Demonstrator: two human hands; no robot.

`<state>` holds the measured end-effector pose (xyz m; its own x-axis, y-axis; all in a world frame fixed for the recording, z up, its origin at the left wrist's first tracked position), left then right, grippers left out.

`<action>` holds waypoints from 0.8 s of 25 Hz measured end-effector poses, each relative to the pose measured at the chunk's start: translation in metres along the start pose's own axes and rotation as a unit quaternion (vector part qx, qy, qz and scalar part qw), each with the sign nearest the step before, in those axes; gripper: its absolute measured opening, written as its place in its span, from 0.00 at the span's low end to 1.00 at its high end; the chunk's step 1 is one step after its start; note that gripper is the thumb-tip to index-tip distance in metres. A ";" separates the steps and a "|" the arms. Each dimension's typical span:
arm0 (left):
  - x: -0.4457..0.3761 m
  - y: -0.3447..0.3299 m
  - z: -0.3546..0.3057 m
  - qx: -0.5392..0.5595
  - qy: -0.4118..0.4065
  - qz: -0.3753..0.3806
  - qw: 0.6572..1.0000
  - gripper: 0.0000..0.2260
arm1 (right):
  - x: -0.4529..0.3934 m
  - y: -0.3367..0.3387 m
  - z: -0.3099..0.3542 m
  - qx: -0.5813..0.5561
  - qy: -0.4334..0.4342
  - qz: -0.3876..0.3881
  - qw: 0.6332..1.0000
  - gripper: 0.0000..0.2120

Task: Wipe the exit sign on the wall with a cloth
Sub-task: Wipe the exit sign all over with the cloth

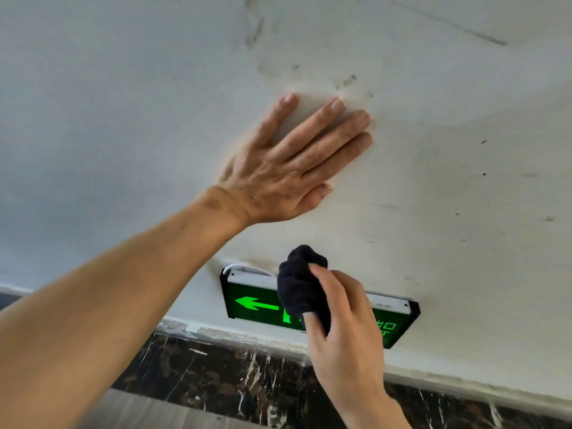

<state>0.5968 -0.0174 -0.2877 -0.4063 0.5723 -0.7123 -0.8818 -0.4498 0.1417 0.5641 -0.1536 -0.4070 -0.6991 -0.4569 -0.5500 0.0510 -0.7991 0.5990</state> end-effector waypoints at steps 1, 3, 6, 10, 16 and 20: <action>0.000 0.000 0.000 0.006 0.001 0.000 1.000 0.29 | -0.005 -0.009 0.013 0.033 0.050 -0.023 0.998 0.29; -0.001 0.000 0.000 0.012 0.004 -0.003 1.000 0.30 | -0.013 -0.029 0.032 0.061 0.101 -0.062 0.991 0.23; -0.002 -0.001 0.000 0.017 0.009 -0.005 1.000 0.32 | -0.018 -0.068 0.043 0.061 0.144 -0.059 0.986 0.20; -0.002 -0.001 0.000 0.021 0.013 -0.012 1.000 0.33 | -0.009 -0.127 0.035 0.168 0.146 0.088 0.971 0.29; -0.004 -0.002 0.001 0.017 0.014 -0.014 1.000 0.32 | -0.012 -0.144 0.030 0.208 0.118 0.140 0.961 0.33; -0.003 -0.001 0.000 0.019 0.010 -0.004 1.000 0.31 | -0.013 -0.143 0.028 0.220 0.107 0.163 0.956 0.30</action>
<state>0.5989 -0.0191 -0.2855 -0.3941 0.5621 -0.7272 -0.8937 -0.4188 0.1606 0.5460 -0.0231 -0.4692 -0.5321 -0.7610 -0.3712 -0.0964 -0.3812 0.9195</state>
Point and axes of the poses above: each hand's wrist, its own x-axis away from the middle knuckle, its own y-axis out of the back of the hand, z = x × y, the point moved 8 cm from there along -x, towards the middle knuckle, and after that the axes turned 5 degrees about -x, right-handed, at the moved point
